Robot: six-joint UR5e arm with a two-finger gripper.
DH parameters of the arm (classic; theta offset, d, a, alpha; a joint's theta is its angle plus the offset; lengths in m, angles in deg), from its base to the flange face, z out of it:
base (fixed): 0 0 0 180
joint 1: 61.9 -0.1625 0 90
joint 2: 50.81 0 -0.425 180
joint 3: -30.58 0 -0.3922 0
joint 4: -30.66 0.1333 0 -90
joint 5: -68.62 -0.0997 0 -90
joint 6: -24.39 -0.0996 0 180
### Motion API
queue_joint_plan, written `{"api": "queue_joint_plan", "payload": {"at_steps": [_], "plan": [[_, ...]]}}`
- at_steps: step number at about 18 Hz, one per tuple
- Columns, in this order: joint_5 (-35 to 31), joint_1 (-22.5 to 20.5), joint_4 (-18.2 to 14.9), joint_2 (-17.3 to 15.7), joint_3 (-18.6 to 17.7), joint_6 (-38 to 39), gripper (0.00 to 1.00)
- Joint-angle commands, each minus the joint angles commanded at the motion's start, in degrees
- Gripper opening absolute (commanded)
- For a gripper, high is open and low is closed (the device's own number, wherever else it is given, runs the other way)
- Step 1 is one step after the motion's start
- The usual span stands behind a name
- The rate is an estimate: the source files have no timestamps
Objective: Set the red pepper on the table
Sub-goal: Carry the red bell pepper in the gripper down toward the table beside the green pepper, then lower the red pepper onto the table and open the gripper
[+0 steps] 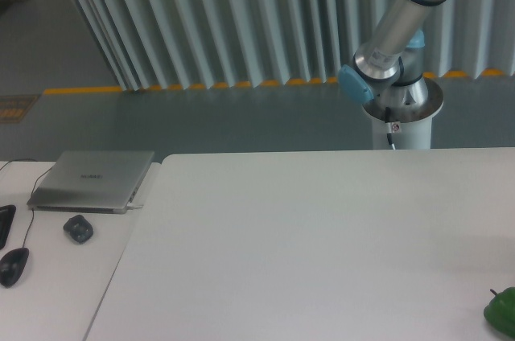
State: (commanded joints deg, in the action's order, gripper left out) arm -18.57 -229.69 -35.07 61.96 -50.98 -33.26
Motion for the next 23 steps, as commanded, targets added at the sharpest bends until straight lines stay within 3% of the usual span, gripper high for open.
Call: {"api": "queue_joint_plan", "payload": {"at_steps": [3,5,10,13,18,23], "plan": [[-0.09,7.19,-4.31,-4.83,-0.26,4.54,0.1],[-0.18,11.59,-4.5,-6.33,-1.4,8.07,0.1],[-6.32,23.02,-3.8,-4.68,-4.65,7.48,0.11],[-6.85,26.19,-3.18,-1.52,-6.32,6.77,0.11],[-10.54,27.87,2.0,2.79,-7.73,6.94,0.15],[-10.99,27.96,2.8,3.06,-7.82,6.86,0.16]]}}
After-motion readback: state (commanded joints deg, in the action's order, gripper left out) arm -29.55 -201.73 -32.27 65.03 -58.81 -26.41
